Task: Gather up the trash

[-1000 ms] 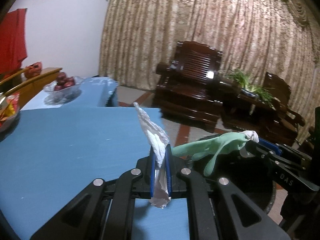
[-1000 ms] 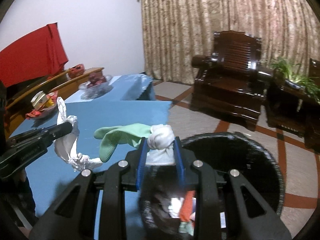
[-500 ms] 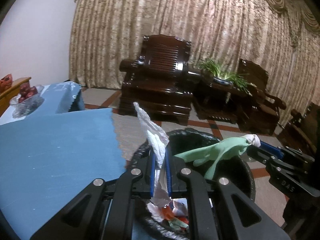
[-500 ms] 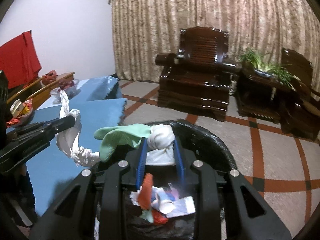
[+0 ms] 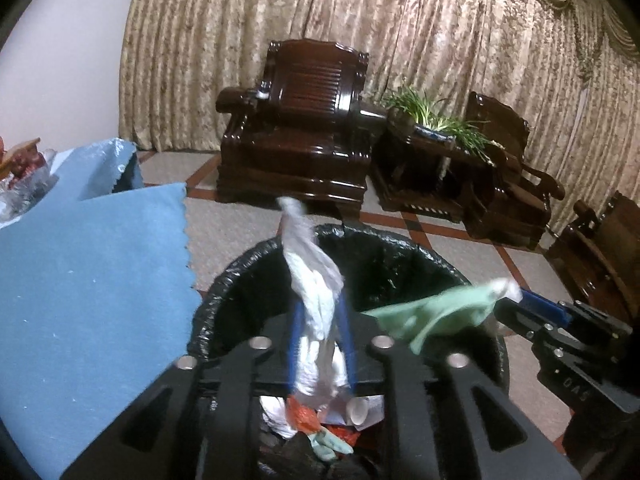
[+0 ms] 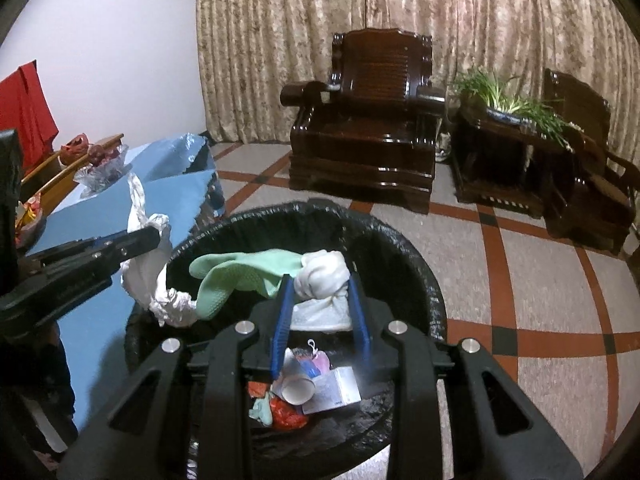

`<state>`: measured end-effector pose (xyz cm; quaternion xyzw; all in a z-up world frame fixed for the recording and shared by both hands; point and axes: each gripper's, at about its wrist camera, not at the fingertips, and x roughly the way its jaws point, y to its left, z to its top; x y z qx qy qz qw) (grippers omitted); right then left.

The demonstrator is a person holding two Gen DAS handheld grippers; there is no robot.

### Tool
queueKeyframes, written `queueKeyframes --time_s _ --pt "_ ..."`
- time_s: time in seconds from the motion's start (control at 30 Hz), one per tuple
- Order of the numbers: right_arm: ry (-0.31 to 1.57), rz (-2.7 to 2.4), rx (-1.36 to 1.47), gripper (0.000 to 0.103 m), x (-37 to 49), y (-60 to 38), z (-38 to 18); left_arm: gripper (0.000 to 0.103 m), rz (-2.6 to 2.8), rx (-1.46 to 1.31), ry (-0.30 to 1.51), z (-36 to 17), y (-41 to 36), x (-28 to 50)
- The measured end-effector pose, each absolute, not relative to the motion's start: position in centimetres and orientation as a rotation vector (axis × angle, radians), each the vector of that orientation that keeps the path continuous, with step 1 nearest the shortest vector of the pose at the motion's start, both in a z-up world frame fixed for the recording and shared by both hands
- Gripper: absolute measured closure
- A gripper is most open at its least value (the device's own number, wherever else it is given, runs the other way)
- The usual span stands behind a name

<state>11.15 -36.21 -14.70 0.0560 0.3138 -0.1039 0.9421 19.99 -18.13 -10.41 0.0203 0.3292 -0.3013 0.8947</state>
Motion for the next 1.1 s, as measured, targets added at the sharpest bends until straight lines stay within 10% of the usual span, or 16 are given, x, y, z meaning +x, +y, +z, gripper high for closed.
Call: queueKeyframes --time_s 0.33,0.5,1.1 --pt "0.621 -0.243 0.157 0.013 10.1 -36.8 -14.7 0.029 -0.611 0.048 0.66 -9.9 -17.0 19.3" --pt "0.619 -0.217 0.177 0.008 9.5 -36.1 -13.8 0.008 -0.578 0.039 0.642 -8.6 -14.5 18.5" --pt "0.584 -0.087 0.146 0.005 7.3 -29.3 -7.7 0.006 -0.404 0.064 0.581 -4.1 -7.5 13.2"
